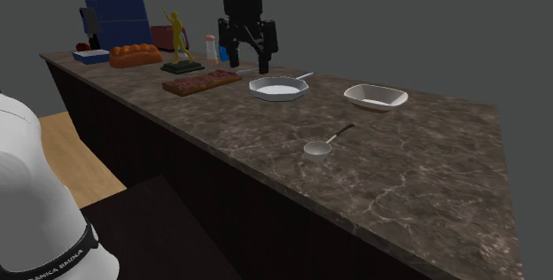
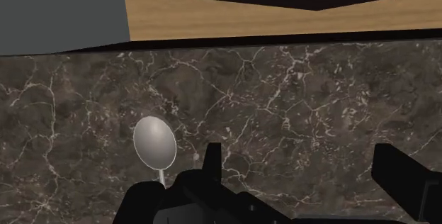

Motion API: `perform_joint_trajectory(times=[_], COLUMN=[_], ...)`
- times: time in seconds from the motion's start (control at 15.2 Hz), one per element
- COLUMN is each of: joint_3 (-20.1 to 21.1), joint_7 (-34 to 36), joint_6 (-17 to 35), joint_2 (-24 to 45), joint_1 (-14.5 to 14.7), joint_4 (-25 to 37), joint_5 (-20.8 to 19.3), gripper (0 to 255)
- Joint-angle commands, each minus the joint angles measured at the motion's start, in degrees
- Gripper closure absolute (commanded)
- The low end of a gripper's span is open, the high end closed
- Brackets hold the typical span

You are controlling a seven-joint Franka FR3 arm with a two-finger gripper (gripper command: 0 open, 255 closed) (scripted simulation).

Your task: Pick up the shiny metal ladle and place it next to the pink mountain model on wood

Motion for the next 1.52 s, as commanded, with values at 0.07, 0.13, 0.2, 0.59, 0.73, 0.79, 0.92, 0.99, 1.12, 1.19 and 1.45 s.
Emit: perform_joint_trajectory(times=[0.07, 0.13, 0.2, 0.59, 0.73, 0.79, 0.92, 0.99, 1.12, 1.19, 1.45], joint_3=[-2.3, -2.9, -3.5, -6.6, -7.3, -7.5, -7.9, -7.9, -7.9, -7.9, -7.6], joint_7=[-2.9, -3.9, -4.8, -10.8, -12.8, -13.8, -15.7, -16.5, -18.1, -18.9, -19.7], joint_6=[3.3, 4.2, 4.9, 8.1, 8.6, 8.7, 8.8, 8.7, 8.2, 7.9, 8.8], joint_2=[6.6, 8.8, 11.0, 24.7, 29.4, 31.8, 36.6, 39.0, 43.9, 46.4, 49.5], joint_1=[-0.3, -0.3, -0.4, -1.1, -1.6, -1.9, -2.6, -3.1, -4.1, -4.6, -5.3], joint_4=[2.5, 3.5, 4.6, 13.0, 16.4, 18.2, 22.1, 24.1, 28.6, 30.9, 32.6], joint_5=[0.5, 0.9, 1.3, 4.8, 6.4, 7.2, 8.8, 9.6, 11.1, 11.9, 12.8], gripper=[0, 0, 0, 0, 0, 0, 0, 0, 0, 0, 0])
